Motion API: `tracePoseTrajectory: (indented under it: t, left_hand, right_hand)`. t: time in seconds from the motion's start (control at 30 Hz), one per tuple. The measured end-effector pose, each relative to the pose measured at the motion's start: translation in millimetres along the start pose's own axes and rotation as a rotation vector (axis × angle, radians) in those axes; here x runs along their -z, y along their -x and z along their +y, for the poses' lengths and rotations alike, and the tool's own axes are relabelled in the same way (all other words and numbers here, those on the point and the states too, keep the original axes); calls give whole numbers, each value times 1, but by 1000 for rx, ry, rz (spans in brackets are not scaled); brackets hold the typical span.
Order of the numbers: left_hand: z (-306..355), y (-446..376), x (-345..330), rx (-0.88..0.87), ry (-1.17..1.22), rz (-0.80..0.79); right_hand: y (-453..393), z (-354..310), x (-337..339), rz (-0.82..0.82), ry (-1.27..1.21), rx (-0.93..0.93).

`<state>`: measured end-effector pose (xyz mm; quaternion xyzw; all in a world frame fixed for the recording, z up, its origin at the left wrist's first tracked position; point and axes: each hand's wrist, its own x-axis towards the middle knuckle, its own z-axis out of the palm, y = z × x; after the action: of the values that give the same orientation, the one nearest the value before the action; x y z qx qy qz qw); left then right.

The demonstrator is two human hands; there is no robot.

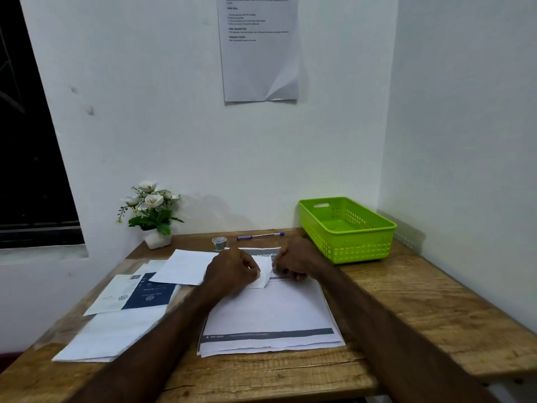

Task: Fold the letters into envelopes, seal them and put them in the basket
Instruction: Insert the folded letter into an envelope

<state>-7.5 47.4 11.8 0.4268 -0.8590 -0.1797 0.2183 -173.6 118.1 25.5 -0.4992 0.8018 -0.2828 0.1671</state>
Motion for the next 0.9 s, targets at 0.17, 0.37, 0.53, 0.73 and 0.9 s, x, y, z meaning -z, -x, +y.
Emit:
tracePoseTrajectory:
  t: [0.17, 0.37, 0.53, 0.73, 0.9]
  left_hand:
    - [-8, -8, -1, -21, 88, -36]
    - [-9, -9, -4, -61, 94, -18]
    - [-9, -6, 1, -138, 56, -74]
    - [-10, -6, 3, -185, 98, -130]
    - [-15, -11, 6, -234, 170, -213]
  right_hand:
    - [-1, 2, -5, 44, -14, 154]
    - [-10, 8, -15, 88, 16, 242]
    - [-17, 12, -18, 114, 16, 213]
    - [-19, 7, -25, 236, 3, 40]
    - [-27, 1, -30, 324, 29, -71]
